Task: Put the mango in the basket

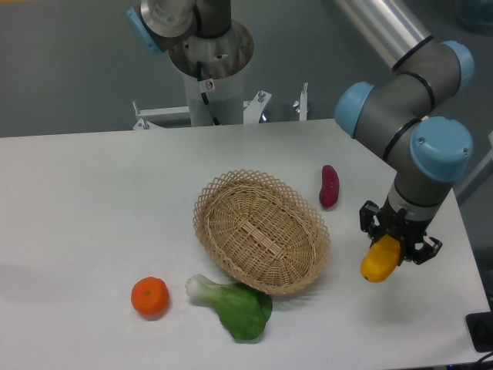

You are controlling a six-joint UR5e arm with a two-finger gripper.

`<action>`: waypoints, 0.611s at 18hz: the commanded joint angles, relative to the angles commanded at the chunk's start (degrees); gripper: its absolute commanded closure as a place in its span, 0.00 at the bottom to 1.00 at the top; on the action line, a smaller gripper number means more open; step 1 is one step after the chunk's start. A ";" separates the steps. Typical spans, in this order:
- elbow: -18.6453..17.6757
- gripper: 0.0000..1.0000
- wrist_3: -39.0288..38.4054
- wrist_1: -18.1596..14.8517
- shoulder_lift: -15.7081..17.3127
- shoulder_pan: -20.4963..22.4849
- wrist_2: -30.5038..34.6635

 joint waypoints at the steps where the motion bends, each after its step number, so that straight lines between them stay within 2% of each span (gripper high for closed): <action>1: -0.09 0.63 -0.09 0.00 0.00 0.00 0.00; 11: -0.61 0.62 -0.44 0.09 0.26 -0.61 -0.17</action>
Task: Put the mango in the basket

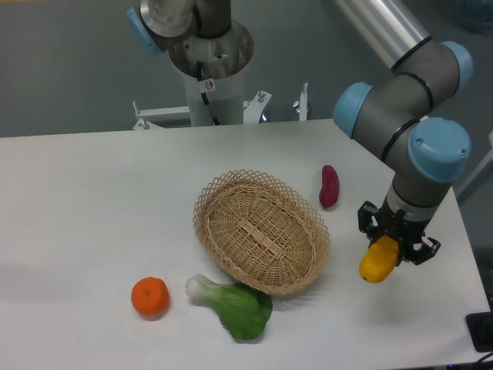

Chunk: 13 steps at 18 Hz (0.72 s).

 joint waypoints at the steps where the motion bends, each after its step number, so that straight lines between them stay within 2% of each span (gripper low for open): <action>1: -0.87 0.62 -0.09 0.09 0.26 0.00 0.00; 4: -2.63 0.62 -0.17 1.58 1.14 -1.23 -0.17; 7: -7.28 0.61 -0.70 2.46 3.60 -3.07 -0.18; 8: -9.82 0.61 -0.96 3.16 5.00 -3.69 -0.18; 9: -12.55 0.61 -1.05 4.56 6.58 -4.21 -0.26; 13: -23.45 0.61 -0.88 14.48 10.89 -7.11 -0.35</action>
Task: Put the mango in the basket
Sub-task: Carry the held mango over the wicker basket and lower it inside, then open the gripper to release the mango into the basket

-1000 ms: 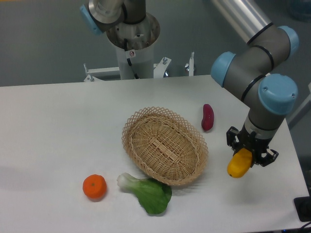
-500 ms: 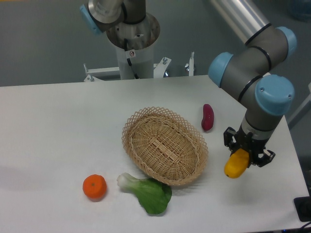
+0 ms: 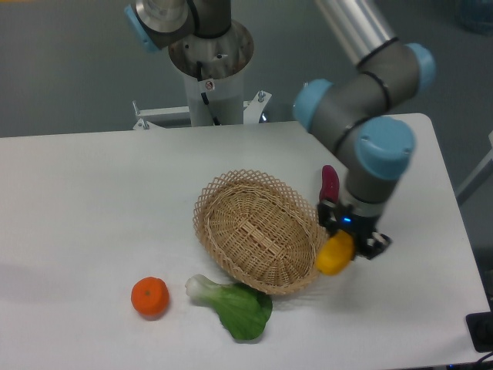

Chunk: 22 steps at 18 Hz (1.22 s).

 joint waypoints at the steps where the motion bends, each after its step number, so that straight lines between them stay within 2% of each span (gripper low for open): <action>1: -1.59 0.60 0.00 0.71 0.70 -0.96 -0.09; 5: -4.76 0.59 0.00 0.90 2.73 -4.57 0.00; 12: -9.25 0.50 0.70 0.98 4.58 -8.88 0.00; 14: -10.21 0.41 0.70 0.90 4.84 -9.50 0.00; 15: -10.74 0.32 0.79 0.98 5.02 -9.59 0.00; 16: -11.18 0.20 0.88 0.99 5.10 -9.59 0.00; 17: -11.27 0.01 0.97 0.99 5.37 -9.59 0.00; 22: -10.40 0.00 0.79 0.90 5.72 -9.59 0.00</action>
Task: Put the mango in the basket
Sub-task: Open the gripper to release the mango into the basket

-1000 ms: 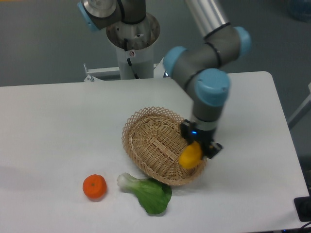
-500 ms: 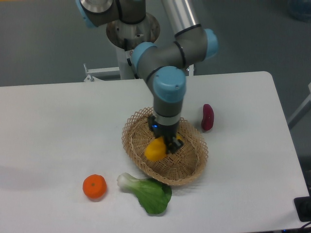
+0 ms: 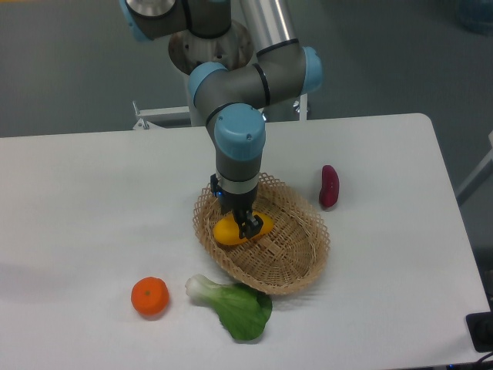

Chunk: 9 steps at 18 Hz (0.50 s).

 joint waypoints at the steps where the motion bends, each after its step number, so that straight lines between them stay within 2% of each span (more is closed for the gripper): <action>1: 0.18 0.00 -0.09 0.00 0.00 0.35 -0.09; 7: 6.76 0.00 -0.26 -0.62 -0.79 1.67 0.52; 9: 8.00 0.00 -0.18 -0.70 -1.40 3.42 0.53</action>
